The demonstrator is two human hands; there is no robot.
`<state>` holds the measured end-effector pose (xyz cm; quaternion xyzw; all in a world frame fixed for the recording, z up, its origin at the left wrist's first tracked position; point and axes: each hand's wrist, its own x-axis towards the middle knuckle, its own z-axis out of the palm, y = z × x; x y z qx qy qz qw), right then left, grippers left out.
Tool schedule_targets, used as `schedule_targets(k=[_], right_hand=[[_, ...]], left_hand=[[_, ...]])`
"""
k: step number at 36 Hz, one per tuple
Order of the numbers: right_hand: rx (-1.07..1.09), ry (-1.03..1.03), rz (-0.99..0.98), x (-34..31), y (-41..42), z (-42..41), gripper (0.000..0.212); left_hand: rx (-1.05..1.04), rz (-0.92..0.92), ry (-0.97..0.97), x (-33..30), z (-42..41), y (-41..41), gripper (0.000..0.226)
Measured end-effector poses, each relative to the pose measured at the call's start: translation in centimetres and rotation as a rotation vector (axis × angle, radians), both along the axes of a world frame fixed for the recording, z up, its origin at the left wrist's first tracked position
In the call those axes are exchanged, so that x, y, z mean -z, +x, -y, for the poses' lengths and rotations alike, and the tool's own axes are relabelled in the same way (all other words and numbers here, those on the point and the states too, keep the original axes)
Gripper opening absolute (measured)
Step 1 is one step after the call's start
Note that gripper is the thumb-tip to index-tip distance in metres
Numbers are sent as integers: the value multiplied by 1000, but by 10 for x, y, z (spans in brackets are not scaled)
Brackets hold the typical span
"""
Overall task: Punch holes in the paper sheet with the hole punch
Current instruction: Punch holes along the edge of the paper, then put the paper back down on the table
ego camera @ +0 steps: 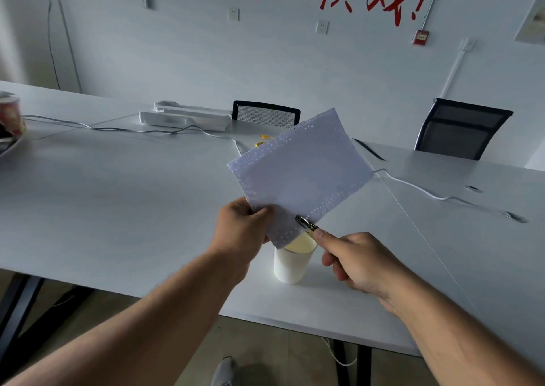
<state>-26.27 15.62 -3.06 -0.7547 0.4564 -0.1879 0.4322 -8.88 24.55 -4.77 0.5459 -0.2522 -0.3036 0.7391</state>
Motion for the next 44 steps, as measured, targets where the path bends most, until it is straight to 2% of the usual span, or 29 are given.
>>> schedule_targets(k=[3, 8, 11, 15, 21, 27, 30, 35, 37, 39, 41, 44], right_hand=[[-21, 20, -12, -3, -3, -3, 63], [8, -52, -26, -3, -8, -5, 60], [30, -227, -93, -4, -10, -8, 67], [-3, -488, -340, -8, -13, -20, 58], [-56, -665, -475, -9, -11, -28, 48], [-27, -721, -450, -10, -10, -31, 49], [-33, -681, -491, -8, -9, -31, 51], [72, -586, -337, -12, -10, -30, 57], [112, -424, -227, -13, -12, -28, 64], [151, -220, -58, -12, -14, -21, 66], [176, -25, 62, -9, -21, -15, 53], [204, 129, 116, -1, -37, -6, 37]], left_hand=[[-11, 19, 0, -2, -2, 0, 19], [-56, 2, 2, -6, -7, 6, 22], [-96, -15, -3, -9, -12, 10, 23], [-155, -45, -6, -12, -18, 18, 24], [-241, -108, -12, -12, -31, 39, 17], [-379, -232, 21, 0, -45, 68, 42], [-431, -301, 50, 5, -51, 71, 50], [-472, -370, 69, 11, -60, 77, 52], [-477, -397, 88, 12, -62, 81, 52], [-480, -422, 118, 13, -64, 85, 41], [-467, -454, 114, 14, -66, 87, 26], [-420, -488, 68, 22, -72, 89, 30]])
